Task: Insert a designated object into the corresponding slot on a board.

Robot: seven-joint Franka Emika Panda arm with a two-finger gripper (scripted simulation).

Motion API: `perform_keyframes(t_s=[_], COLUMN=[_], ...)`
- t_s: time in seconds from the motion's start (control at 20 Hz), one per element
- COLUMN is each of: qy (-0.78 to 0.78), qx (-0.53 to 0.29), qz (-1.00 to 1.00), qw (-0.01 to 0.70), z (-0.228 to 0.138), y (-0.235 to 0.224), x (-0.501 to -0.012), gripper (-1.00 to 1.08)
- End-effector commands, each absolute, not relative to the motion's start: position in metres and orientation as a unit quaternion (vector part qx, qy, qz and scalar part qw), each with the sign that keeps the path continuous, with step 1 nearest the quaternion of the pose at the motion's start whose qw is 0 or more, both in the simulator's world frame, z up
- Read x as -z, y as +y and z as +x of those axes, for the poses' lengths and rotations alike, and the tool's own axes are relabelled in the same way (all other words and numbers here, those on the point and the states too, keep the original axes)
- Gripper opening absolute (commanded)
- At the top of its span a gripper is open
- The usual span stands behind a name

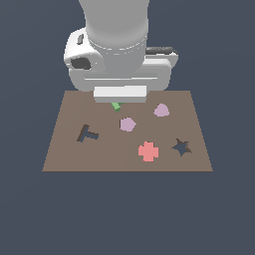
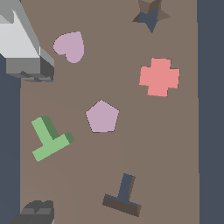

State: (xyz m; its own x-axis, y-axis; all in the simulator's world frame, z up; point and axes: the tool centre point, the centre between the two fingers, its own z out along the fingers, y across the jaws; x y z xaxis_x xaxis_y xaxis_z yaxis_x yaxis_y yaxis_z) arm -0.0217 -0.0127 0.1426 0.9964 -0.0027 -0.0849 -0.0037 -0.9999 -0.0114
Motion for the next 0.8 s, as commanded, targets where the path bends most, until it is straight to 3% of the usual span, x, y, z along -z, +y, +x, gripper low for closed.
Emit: perform_keyframes(t_s=[0.0,0.75], qy=[0.002,-0.084], qx=[-0.043,-0.029], qz=[-0.999,-0.996], qw=[0.006,0.004], z=[-0.022,-0.047], y=[-0.013,-0.013], x=[-0.143,-0.113], gripper=[1.00,1.00])
